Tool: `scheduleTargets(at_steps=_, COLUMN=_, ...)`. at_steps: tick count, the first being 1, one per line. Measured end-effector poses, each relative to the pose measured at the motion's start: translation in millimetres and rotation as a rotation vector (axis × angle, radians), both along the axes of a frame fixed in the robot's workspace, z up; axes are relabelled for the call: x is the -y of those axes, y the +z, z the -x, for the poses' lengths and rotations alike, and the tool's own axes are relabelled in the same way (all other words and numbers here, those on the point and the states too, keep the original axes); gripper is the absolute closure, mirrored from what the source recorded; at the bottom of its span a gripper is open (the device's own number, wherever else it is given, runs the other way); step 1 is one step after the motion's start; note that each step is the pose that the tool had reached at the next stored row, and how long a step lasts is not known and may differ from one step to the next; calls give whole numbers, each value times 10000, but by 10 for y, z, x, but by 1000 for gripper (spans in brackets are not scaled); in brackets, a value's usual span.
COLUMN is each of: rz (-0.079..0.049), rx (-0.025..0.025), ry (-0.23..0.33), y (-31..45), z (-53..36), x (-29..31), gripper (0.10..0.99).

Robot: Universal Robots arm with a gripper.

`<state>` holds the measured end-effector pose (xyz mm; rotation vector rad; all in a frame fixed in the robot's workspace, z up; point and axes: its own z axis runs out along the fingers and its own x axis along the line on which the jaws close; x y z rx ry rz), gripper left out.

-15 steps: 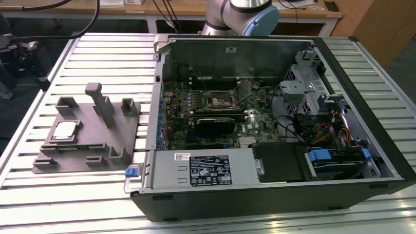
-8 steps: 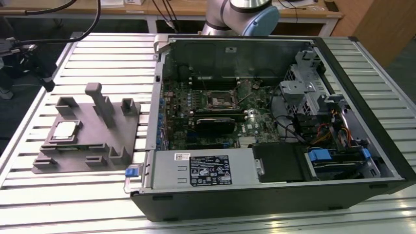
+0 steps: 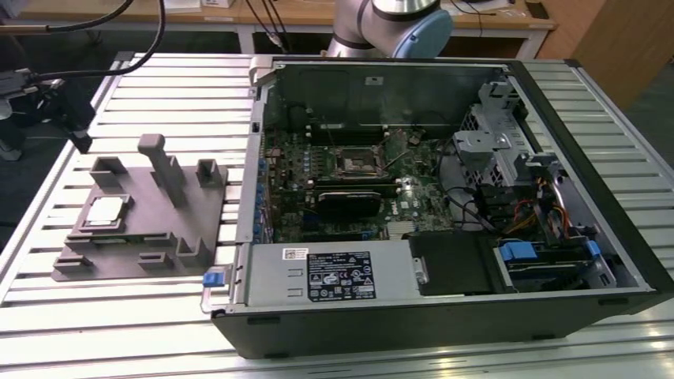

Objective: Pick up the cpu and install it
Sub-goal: 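Pick up the cpu and move it towards the insertion slot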

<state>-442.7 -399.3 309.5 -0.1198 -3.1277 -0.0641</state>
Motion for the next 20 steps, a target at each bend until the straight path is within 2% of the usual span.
scheduleTargets(at_steps=20, rz=1, rx=0, ry=52, y=-243, z=0, x=1, gripper=208)
